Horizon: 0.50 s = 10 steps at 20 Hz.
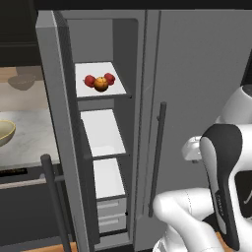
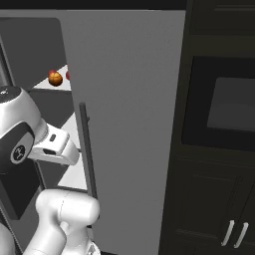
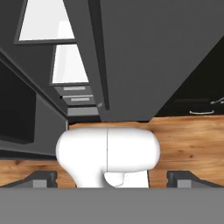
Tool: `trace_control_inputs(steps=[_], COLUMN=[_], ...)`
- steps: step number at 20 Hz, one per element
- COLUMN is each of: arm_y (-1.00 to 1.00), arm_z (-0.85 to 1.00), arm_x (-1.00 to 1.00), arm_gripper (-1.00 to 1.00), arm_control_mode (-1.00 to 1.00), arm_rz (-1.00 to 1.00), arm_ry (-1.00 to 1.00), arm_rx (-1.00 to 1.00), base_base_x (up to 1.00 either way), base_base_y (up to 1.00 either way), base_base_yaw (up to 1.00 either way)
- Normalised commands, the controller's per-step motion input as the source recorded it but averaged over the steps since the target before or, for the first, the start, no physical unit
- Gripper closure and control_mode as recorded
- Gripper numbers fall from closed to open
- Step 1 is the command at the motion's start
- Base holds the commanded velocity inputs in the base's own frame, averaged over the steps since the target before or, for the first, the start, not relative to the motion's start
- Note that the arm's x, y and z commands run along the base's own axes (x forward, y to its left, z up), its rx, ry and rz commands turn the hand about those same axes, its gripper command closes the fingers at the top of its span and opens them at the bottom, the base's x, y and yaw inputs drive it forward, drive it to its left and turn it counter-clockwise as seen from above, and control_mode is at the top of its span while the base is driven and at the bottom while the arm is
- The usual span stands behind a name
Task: Take the bell pepper, bell pepper, and orange from the freezer and place them in the bowl on the counter.
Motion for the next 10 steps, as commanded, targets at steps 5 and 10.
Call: trace_control_inputs(steps=[5,10], arm_y=[-0.05,-0.13], arm_z=[0.00,0.00], arm_x=[0.02,0.00], arm_gripper=[-1.00,-1.00], arm_control_mode=[-1.00,-1.00], arm_rz=[0.00,0.00], arm_ry=[0.00,0.00], arm_rx=[0.00,0.00], base_base_x=[0.00,0.00], base_base_y=[0.00,0.00], base_base_yaw=[0.00,0.00])
